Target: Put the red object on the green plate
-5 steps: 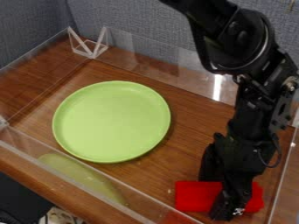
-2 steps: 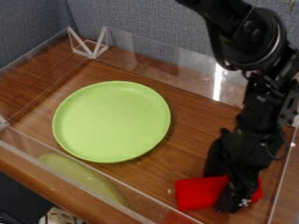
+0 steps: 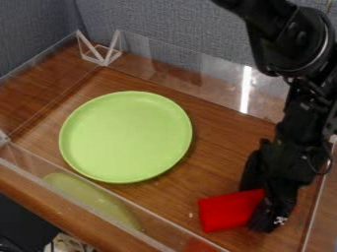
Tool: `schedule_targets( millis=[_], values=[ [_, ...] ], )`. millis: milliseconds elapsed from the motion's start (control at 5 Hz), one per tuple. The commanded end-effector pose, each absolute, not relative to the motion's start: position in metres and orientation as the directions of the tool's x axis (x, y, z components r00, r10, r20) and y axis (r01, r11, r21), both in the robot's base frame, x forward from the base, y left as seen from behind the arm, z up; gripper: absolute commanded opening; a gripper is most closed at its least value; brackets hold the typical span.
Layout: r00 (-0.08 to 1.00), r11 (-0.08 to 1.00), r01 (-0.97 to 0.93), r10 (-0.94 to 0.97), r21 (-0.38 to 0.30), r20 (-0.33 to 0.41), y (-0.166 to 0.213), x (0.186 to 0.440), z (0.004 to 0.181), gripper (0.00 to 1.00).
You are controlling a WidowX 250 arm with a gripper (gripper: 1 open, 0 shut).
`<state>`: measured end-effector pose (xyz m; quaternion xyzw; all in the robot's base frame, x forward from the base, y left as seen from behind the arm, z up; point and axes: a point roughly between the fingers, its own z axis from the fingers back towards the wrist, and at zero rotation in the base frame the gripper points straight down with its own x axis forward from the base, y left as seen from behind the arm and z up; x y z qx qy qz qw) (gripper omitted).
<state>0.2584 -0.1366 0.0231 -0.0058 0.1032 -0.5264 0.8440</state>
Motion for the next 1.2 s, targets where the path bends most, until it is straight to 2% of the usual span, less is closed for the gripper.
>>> schedule_targets(
  millis=[0, 400, 600, 1000],
  values=[
    [0.373, 0.393, 0.911, -0.915, -0.124, -0.152, -0.133, 0.256, 0.024, 1.00],
    [0.398, 0.417, 0.899, -0.906, -0.133, -0.145, -0.138, 0.255, 0.024, 1.00],
    [0.428, 0.446, 0.887, -0.891, -0.118, -0.151, -0.130, 0.253, 0.030, 0.00],
    [0.450, 0.459, 0.889, -0.876, -0.008, -0.175, -0.134, 0.260, 0.110, 0.00]
  ],
)
